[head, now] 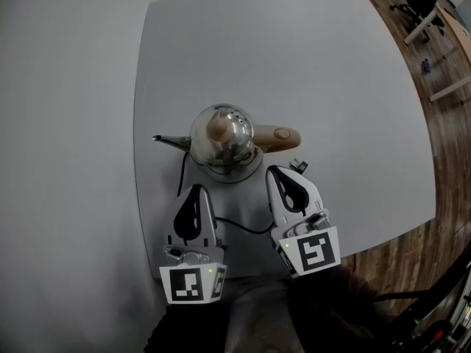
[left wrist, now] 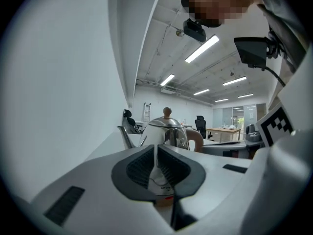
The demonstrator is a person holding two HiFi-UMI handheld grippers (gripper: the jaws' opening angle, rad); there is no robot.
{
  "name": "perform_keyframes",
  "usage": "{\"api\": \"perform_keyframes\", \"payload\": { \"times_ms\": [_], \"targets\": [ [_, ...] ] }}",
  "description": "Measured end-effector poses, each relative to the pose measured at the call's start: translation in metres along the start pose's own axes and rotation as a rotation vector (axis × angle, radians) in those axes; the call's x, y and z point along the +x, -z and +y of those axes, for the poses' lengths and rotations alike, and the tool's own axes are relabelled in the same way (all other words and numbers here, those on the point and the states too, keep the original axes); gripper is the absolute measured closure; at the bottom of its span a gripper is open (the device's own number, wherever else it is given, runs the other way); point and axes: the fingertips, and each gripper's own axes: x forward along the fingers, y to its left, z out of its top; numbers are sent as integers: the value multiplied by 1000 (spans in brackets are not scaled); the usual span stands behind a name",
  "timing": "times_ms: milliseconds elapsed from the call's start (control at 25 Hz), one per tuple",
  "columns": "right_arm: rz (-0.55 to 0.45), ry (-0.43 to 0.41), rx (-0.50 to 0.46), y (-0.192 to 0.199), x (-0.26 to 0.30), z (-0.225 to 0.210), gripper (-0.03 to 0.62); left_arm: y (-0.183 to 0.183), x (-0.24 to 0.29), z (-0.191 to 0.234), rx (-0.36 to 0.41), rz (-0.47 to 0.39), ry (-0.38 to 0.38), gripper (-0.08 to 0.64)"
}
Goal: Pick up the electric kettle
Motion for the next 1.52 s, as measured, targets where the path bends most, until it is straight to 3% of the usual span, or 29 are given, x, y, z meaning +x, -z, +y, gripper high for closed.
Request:
{"api": "perform_keyframes", "payload": {
  "times_ms": [80,120,160,240,360,600,1040,1280,1520],
  "targets": [
    [31,17,-15,7,3,-3,565,1,3,3,-21,-11,20,483],
    [37,18,-23,9,6,-5,508,1,4,4,-33,-16,29,428],
    [39,22,-26,11,9,-7,397,1,6,6,-46,-22,38,371],
    [45,48,-23,14,12,-14,313,1,8,8,-69,-37,60,286],
    [44,105,-37,17,13,-31,273,2,13,11,-88,-56,87,241],
    [19,189,-71,18,16,-54,272,12,21,25,-109,-61,74,239],
    [6,249,-97,15,26,-66,272,5,35,58,-119,-94,17,239],
    [6,283,-107,18,35,-77,272,7,41,63,-157,-110,52,239],
    [-4,319,-104,11,46,-86,273,-14,54,70,-186,-167,83,239]
  ]
}}
